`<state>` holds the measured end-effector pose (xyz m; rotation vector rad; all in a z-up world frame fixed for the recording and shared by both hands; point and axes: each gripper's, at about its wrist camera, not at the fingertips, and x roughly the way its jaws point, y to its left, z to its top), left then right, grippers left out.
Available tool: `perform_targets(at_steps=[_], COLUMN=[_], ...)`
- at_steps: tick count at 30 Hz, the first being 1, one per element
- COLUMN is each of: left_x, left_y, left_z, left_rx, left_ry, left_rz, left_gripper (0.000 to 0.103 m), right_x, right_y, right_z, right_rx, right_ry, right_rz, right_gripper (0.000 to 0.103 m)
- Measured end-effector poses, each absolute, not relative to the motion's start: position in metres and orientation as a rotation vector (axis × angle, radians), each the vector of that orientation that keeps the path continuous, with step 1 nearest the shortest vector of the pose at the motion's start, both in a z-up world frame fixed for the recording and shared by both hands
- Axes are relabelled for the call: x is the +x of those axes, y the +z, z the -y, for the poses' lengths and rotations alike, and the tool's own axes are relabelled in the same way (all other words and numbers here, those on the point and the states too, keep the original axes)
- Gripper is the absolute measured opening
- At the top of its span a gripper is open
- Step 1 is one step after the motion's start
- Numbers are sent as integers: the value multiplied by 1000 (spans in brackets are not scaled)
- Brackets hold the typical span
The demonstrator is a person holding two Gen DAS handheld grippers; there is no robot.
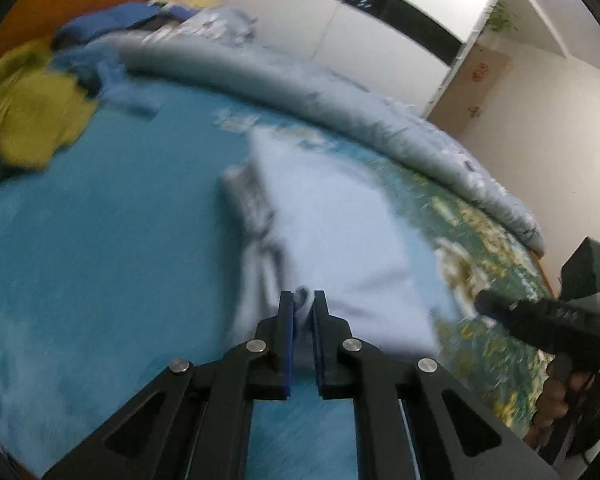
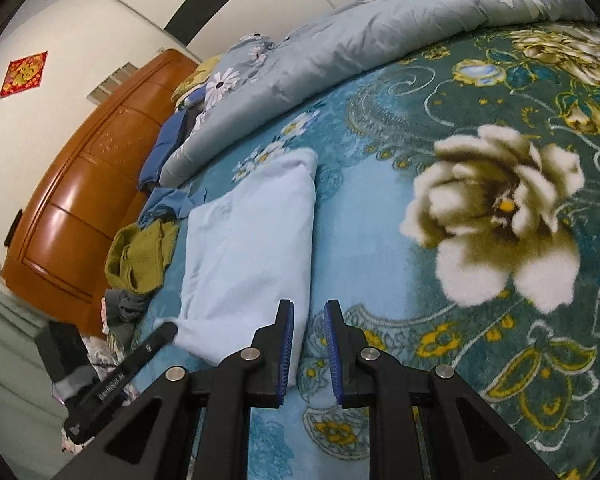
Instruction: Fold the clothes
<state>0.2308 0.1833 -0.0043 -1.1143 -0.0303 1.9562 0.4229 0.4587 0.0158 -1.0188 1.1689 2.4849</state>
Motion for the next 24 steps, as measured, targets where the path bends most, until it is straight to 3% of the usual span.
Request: perform_targets(at_steps=[6, 7, 8, 9, 10, 11, 18, 24], left_x=[222, 220, 216, 210, 202, 190, 96, 65], left_y=[-14, -7, 1, 9, 16, 18, -13, -42], left_z=[-162, -160, -160, -162, -164, -171, -249, -281], left_rx=[-1142, -1116, -1091, -1064, -1042, -1041, -1237, -1326], left_ry=[1875, 1871, 1882, 1901, 1919, 1926, 1817, 1693], left_rz=[127, 140, 146, 149, 152, 157, 163, 183], left_gripper=[11, 18, 34, 46, 64, 69, 70, 70], right_x=[416, 415, 413, 412, 409, 407, 385, 383], right_y=[-2, -3, -3, -4, -5, -6, -21, -25], right_z=[-435, -432, -429, -427, -425, -423, -409, -405], right_rx=[-1070, -1070, -1070, -1069, -1067, -1064, -1096, -1049], right_ry=[2548, 2563, 2572, 2578, 2579, 2577, 2569, 2579], right_rz=[-1183, -1173, -1158, -1143, -1140, -1149, -1196, -1208], right_gripper=[19, 19, 23, 34, 42, 43, 45, 45])
